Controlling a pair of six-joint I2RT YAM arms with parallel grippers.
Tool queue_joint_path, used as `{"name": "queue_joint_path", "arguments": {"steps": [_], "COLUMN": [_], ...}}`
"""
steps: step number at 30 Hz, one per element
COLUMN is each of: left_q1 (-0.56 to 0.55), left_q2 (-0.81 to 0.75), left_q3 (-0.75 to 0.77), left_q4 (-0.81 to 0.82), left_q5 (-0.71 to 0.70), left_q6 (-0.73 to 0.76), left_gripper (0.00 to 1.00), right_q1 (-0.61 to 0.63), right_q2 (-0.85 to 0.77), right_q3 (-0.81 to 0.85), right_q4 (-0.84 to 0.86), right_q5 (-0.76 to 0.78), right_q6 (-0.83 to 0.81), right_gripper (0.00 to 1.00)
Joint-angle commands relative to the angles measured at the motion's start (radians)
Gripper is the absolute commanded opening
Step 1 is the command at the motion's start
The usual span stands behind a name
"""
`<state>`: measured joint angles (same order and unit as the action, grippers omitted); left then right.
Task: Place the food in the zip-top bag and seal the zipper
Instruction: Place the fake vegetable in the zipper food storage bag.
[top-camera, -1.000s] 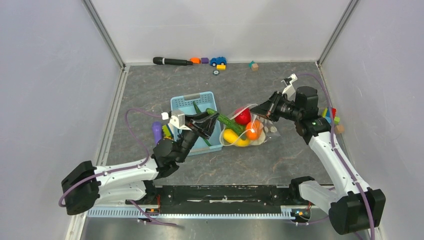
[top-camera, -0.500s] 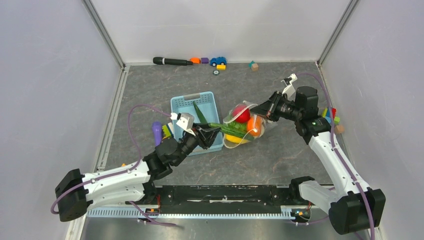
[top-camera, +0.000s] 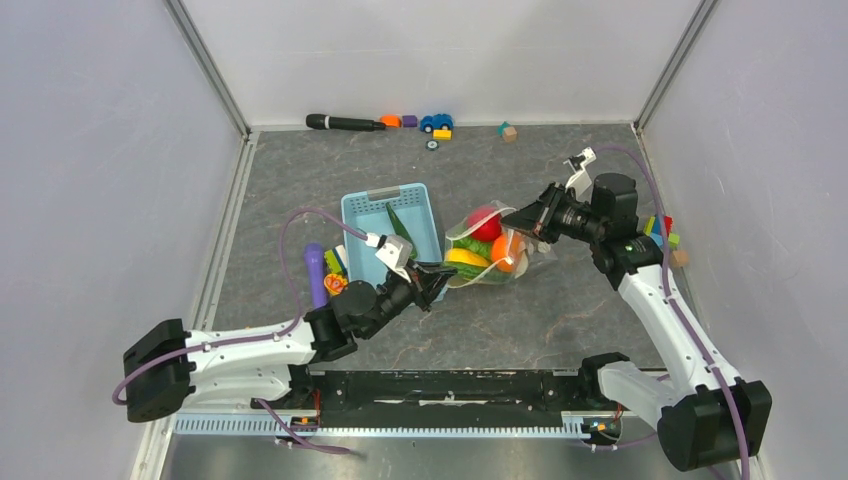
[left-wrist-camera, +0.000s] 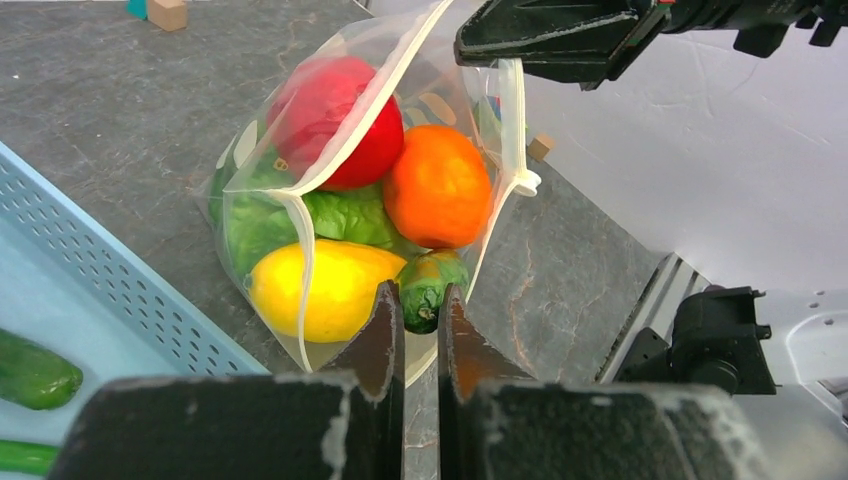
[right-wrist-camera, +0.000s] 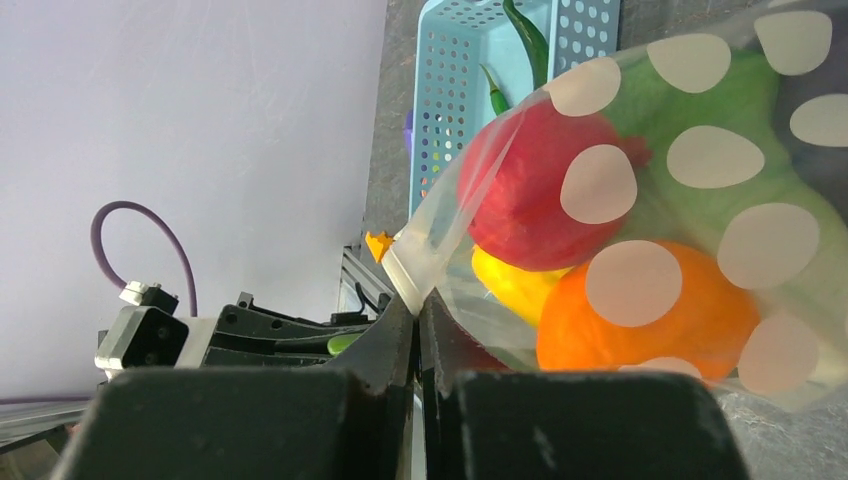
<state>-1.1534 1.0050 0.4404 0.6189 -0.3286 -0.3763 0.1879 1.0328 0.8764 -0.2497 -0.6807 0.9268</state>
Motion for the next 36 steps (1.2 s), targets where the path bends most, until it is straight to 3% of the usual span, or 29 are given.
{"name": "queue_joint_path", "arguments": {"steps": [1, 6, 14, 23, 25, 31, 36], "left_q1": [-0.009, -0.009, -0.009, -0.009, -0.008, -0.008, -0.008], "left_q2": [0.04, 0.028, 0.058, 0.104, 0.105, 0.135, 0.151], "left_q3": [0.031, 0.023, 0.033, 0.049, 0.055, 0.081, 0.104], "left_q4": [0.079, 0.109, 0.106, 0.111, 0.114, 0.121, 0.124], "left_q5": [-0.104, -0.155, -0.152, -0.14, -0.161, -0.214, -0.23], "left_q6": [0.018, -0.001, 0.01, -0.017, -0.012, -0.017, -0.027], "left_gripper": [0.02, 0.02, 0.02, 0.02, 0.02, 0.02, 0.02], "right_q1": [-0.001, -0.001, -0.002, 0.0, 0.0, 0.019, 0.063], "right_q2": [-0.059, -0.063, -0.007, 0.028, 0.017, -0.087, -0.184], "right_q3": [0.002, -0.039, -0.013, 0.158, 0.162, 0.085, -0.027], "right_q4": [0.08, -0.006, -0.251, -0.51, -0.565, -0.598, -0.536], "right_q5": [-0.023, -0.004, -0.004, 0.222, 0.254, 0.258, 0.267], "right_q6": [0.028, -0.086, -0.371, -0.678, -0.761, -0.873, -0.853], "right_gripper": [0.06, 0.08, 0.35, 0.47, 0.54, 0.63, 0.66]}}
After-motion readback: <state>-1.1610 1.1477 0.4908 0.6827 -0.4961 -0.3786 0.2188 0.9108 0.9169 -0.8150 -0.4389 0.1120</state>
